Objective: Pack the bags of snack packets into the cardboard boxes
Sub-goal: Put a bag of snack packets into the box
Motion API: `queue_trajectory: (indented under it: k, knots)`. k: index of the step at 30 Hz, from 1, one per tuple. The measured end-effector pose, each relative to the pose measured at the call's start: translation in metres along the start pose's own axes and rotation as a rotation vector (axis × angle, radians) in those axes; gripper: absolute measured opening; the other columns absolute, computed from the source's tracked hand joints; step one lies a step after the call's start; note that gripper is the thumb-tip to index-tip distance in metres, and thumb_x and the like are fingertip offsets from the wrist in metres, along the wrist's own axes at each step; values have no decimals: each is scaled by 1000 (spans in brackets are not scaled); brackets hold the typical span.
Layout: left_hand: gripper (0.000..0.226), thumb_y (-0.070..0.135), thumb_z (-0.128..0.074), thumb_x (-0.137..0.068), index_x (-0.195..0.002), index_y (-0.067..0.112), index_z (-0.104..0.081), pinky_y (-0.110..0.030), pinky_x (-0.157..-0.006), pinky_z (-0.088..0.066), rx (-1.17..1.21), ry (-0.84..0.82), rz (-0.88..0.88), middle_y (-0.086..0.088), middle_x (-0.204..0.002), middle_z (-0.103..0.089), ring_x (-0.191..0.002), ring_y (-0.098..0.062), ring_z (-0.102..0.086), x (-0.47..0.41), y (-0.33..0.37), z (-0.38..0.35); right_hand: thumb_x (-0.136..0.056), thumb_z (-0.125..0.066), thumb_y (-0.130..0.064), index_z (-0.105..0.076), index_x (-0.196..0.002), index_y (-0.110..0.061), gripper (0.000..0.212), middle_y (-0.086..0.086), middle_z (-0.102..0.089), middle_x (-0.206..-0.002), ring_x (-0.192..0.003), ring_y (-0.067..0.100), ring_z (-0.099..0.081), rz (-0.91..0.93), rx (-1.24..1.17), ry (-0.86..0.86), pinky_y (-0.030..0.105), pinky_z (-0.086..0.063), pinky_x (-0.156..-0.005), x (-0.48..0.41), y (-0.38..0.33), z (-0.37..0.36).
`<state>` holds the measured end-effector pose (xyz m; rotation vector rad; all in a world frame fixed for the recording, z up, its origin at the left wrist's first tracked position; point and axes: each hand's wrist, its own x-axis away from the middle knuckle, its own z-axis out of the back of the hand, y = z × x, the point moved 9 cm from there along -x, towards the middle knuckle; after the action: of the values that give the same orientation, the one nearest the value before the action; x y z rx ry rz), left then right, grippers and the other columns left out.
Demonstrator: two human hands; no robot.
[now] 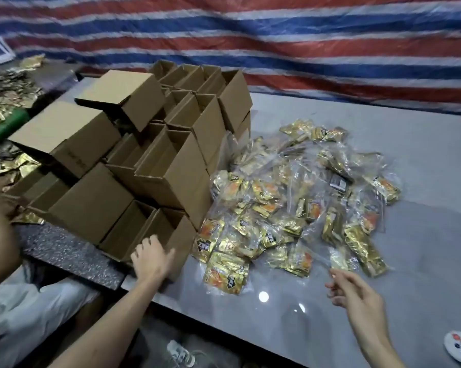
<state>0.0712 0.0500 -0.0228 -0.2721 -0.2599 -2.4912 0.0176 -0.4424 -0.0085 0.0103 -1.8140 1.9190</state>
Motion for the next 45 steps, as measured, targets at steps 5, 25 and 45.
queue_trajectory:
  k: [5,25,45]
  knots:
    - [30,29,-50,-91,-117,25,-64,-43,-107,-27,-136,-193,35,-5,-109,-71,-114,-27,-59,1,-41,-30,-96,-61,-11,-75,-90,-11,16,7,-70,-71,-59,13,-62,24,-43,1,19,-51,-53,-16,-16,-1]
    - [11,40,-59,-94,-100,42,-49,-36,-88,-46,-18,-161,-327,1,-105,-54,-119,-24,-52,156,49,81,-97,-62,-22,-76,-93,-23,14,1,-74,-82,-71,16,-66,48,-73,52,27,-52,-62,-15,-24,33]
    - [25,27,-49,-99,-116,20,-66,-25,-101,-32,19,-261,-1269,4,-123,-54,-125,-16,-41,204,218,-126,-96,-61,-13,-72,-107,-10,16,3,-73,-96,-83,22,-70,-285,394,109,46,-58,-84,1,91,65]
